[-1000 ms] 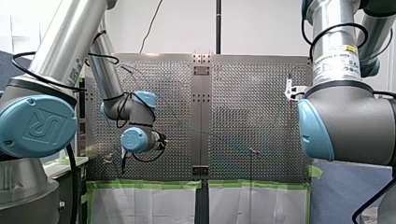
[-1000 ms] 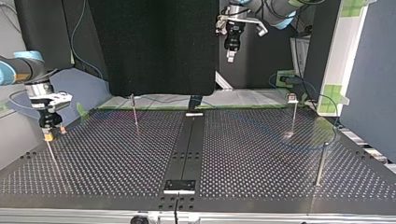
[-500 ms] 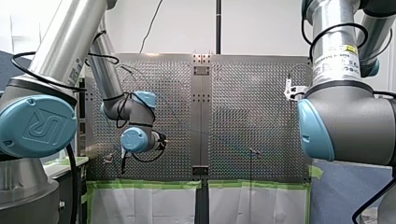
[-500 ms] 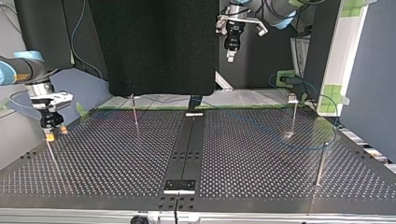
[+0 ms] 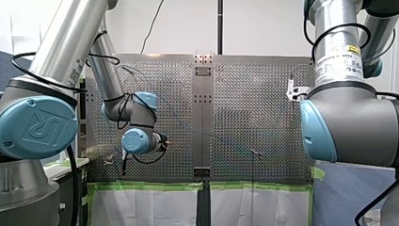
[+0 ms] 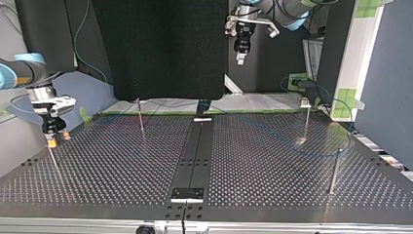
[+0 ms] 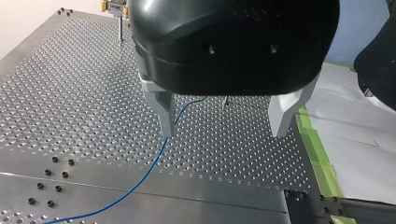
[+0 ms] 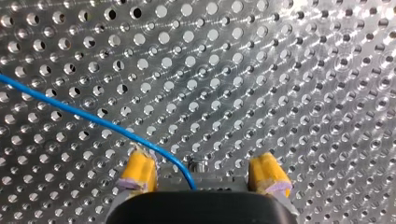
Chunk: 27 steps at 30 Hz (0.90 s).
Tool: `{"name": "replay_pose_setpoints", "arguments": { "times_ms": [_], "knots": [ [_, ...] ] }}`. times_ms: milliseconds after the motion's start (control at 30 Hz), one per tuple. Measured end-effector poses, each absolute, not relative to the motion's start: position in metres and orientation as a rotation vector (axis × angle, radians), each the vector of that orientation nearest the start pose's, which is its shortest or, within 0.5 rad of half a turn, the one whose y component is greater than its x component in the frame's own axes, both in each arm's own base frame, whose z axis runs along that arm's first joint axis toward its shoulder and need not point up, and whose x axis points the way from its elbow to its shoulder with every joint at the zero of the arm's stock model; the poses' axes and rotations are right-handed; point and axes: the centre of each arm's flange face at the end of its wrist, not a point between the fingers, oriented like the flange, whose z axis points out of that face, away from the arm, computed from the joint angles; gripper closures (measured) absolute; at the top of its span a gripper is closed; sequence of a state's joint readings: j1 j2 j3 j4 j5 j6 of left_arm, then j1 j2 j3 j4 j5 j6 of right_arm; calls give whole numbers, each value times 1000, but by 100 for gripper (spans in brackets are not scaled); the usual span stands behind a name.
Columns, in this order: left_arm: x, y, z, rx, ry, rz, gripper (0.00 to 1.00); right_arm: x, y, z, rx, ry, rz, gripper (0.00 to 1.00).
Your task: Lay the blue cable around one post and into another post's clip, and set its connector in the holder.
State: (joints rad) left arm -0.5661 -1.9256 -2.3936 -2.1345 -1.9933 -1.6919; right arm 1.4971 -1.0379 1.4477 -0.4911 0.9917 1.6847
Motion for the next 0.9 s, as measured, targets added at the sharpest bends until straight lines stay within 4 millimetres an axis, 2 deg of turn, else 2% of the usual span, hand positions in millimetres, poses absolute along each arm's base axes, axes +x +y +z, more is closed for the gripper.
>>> {"name": "replay_pose_setpoints", "arguments": {
  "times_ms": [900],
  "knots": [
    [263,-276,85,75,1728,-138,0,126,-683,279,1423,-1019,1602,0]
  ]
}}
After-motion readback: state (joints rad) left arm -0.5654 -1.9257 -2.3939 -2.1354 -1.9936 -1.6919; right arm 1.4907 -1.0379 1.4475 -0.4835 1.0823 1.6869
